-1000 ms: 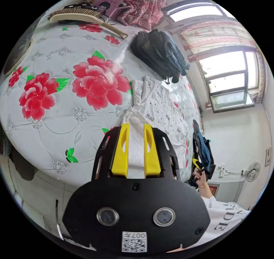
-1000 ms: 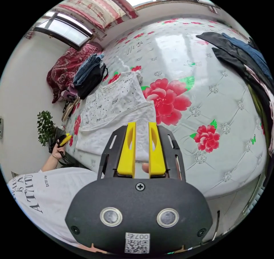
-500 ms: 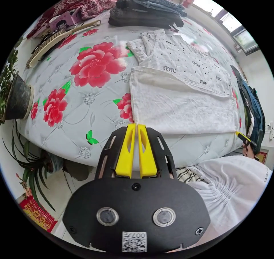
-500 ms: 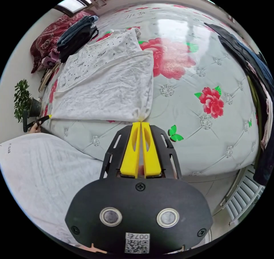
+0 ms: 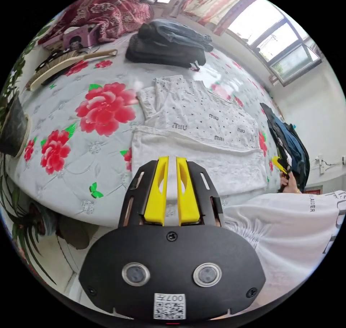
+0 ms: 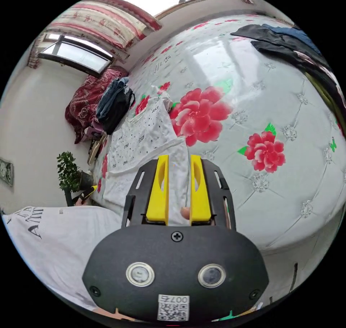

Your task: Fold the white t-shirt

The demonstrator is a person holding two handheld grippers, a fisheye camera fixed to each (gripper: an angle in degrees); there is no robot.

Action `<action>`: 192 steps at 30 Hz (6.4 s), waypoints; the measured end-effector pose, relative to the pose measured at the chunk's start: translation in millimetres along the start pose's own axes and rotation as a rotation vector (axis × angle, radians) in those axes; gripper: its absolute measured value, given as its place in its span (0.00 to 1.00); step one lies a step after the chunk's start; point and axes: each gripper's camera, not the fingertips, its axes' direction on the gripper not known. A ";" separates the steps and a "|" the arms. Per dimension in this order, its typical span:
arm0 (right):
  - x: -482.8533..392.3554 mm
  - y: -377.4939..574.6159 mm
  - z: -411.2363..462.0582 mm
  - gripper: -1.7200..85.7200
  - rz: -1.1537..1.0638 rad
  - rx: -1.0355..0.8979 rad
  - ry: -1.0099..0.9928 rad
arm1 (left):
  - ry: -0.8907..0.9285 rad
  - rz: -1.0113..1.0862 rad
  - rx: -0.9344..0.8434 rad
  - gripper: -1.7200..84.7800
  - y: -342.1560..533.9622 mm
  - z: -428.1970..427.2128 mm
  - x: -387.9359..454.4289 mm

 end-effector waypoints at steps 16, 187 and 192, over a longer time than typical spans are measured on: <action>-158.0 -68.5 147.1 0.07 -0.545 -0.226 0.227 | -0.040 0.159 -0.205 0.01 -70.7 126.1 58.6; -103.8 -85.4 179.3 0.02 -0.511 -0.379 0.025 | 0.639 -1.175 0.663 0.01 -44.8 13.5 -334.1; -95.2 -80.6 171.8 0.02 -0.470 -0.403 0.011 | 0.739 -1.217 0.775 0.01 -15.7 24.9 -328.1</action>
